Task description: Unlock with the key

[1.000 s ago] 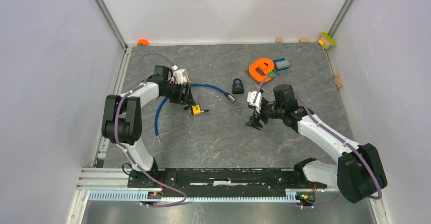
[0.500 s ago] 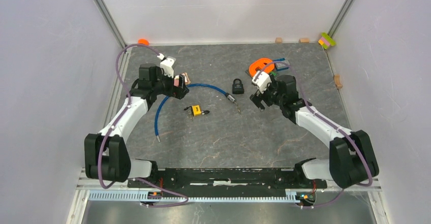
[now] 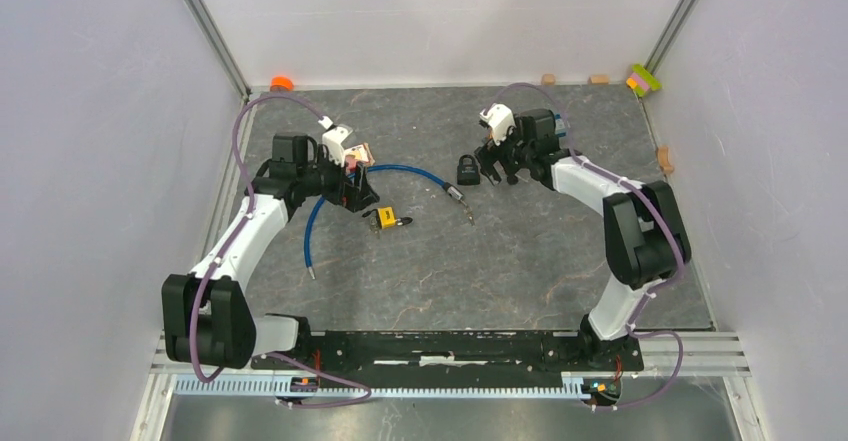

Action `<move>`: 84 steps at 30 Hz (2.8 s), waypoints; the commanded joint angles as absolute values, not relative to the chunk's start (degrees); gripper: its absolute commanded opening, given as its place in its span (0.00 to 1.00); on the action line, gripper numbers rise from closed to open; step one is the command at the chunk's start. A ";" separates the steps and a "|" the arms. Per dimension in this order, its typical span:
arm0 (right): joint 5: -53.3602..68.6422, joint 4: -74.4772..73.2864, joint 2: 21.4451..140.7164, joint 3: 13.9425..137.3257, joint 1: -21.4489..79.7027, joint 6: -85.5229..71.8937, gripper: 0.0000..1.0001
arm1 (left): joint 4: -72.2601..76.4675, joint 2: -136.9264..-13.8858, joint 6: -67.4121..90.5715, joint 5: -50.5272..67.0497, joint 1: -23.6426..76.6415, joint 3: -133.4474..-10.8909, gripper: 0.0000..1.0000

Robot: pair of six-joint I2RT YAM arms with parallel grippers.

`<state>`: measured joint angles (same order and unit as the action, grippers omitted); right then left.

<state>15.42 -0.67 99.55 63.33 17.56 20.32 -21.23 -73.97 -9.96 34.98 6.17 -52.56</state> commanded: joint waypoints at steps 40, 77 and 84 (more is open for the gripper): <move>10.53 -2.67 114.64 71.13 23.56 5.25 0.62 | -22.08 -69.89 -10.75 41.88 5.98 -52.82 1.00; 21.43 -10.45 83.14 39.28 41.77 32.91 0.36 | -21.45 -70.60 -11.65 42.13 6.03 -55.24 1.00; 13.61 -7.79 78.80 36.68 44.98 32.79 0.86 | -18.34 -68.24 -12.87 39.64 5.98 -52.44 1.00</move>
<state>18.55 -11.27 82.15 37.30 44.99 31.88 -22.13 -71.09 -11.05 40.60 6.17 -53.60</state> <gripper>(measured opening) 0.755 0.996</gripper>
